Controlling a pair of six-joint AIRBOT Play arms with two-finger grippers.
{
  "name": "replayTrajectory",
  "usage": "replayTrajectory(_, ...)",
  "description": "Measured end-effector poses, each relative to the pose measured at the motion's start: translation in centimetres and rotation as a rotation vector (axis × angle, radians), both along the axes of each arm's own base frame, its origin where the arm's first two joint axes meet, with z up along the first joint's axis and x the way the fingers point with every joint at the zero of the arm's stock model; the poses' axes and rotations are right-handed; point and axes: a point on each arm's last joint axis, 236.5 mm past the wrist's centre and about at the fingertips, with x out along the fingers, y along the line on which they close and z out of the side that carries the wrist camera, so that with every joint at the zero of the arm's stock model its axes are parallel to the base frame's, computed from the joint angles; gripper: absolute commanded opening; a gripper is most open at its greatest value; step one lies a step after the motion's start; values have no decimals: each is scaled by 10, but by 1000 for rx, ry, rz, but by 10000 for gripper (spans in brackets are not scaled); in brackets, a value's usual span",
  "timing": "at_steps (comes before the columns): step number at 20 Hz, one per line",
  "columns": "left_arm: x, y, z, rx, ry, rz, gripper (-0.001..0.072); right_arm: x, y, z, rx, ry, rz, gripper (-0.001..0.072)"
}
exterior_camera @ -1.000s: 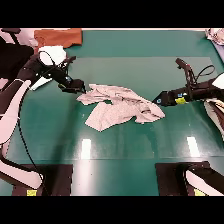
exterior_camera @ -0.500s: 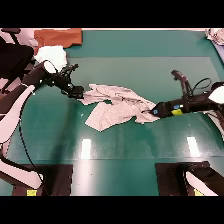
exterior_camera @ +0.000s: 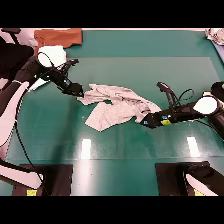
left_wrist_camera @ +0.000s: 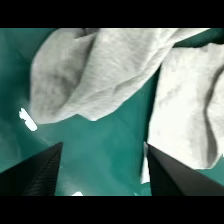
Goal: Fold the shirts.
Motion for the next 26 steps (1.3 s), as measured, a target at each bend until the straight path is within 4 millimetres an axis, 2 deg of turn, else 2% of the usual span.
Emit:
replayTrajectory(4,15,14,-2,60,-75,11,605,-2,2,-1,1,8,2,365)
replayTrajectory(8,26,21,-17,89,-121,37,605,-5,2,-1,0,20,5,365)
replayTrajectory(10,27,20,-27,88,-115,42,605,-5,2,-1,0,21,5,365)
replayTrajectory(13,28,8,-32,34,-108,34,601,-6,2,-1,1,28,-2,365)
replayTrajectory(14,28,3,-32,14,-110,29,539,-5,2,-1,2,29,-4,365)
replayTrajectory(15,27,0,-32,1,-107,24,405,-5,2,-1,2,28,-9,365)
replayTrajectory(17,27,-4,-33,-20,-107,20,397,-2,4,0,12,23,-17,365)
replayTrajectory(18,26,-7,-35,-32,-101,16,265,-1,5,2,22,20,-24,365)
replayTrajectory(19,25,-9,-36,-40,-99,12,165,1,6,3,31,16,-31,365)
replayTrajectory(21,23,-13,-39,-54,-91,4,21,3,8,5,42,13,-39,365)
replayTrajectory(26,20,-19,-33,-85,-85,-3,20,16,10,2,53,-1,-75,386)
